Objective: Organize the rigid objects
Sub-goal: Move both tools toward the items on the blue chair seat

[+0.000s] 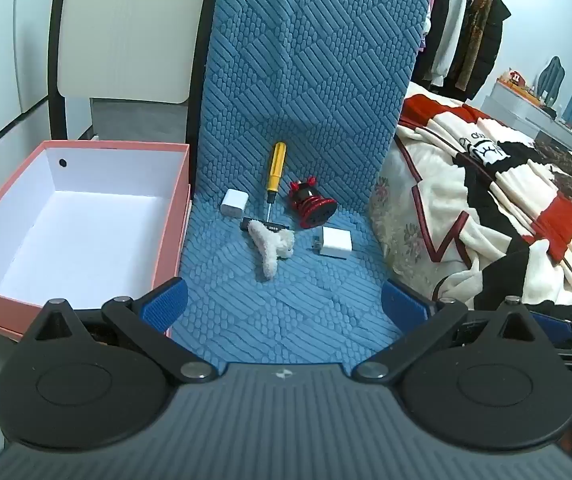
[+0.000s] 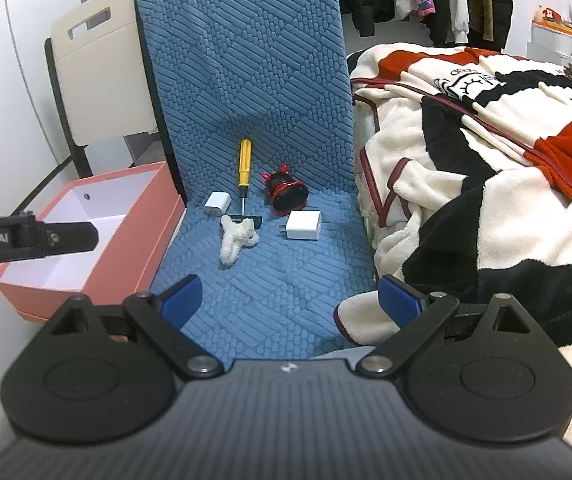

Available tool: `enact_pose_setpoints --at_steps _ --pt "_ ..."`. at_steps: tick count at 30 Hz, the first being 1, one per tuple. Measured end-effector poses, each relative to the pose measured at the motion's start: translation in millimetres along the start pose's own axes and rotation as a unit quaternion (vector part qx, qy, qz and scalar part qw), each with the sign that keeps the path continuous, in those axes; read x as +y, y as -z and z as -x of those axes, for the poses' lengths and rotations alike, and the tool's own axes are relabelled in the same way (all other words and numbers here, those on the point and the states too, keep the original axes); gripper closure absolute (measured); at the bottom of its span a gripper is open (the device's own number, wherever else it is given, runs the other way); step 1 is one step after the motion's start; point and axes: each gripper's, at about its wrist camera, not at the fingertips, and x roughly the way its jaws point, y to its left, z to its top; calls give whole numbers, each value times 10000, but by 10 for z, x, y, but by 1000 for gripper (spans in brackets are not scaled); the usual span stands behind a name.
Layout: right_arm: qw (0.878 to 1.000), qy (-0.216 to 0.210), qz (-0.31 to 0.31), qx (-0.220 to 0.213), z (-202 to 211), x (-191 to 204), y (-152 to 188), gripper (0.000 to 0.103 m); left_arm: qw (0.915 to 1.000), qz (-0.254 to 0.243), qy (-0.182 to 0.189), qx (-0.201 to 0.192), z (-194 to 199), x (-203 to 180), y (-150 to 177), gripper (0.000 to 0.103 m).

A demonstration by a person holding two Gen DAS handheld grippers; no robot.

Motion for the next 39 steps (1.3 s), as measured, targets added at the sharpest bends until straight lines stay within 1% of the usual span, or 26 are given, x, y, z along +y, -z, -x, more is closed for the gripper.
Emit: enact_pose_setpoints --at_steps 6,12,13,18,21,31,37,39 --pt "10000 31 11 4 -9 -57 32 7 9999 -30 -16 102 -92 -65 12 0" --pt "10000 17 -38 33 -22 -100 81 7 9999 -107 -51 -12 -55 -92 49 0" --pt "10000 20 -36 36 -27 -102 87 7 9999 -108 -80 64 -24 -93 70 0" --pt "10000 -23 -46 36 -54 -126 108 7 9996 -179 -136 144 -69 -94 67 0" --pt "9999 -27 -115 16 -77 -157 116 7 9999 -72 -15 131 -92 -91 59 0" --pt "9997 7 -248 53 -118 -247 147 7 9997 -155 36 164 -197 -173 69 0" --pt "9996 -34 -280 16 -142 -242 174 7 9997 -93 76 200 -272 -142 81 0" --pt "9995 -31 -328 14 -168 -250 178 7 9996 -56 87 271 -306 -122 83 0"
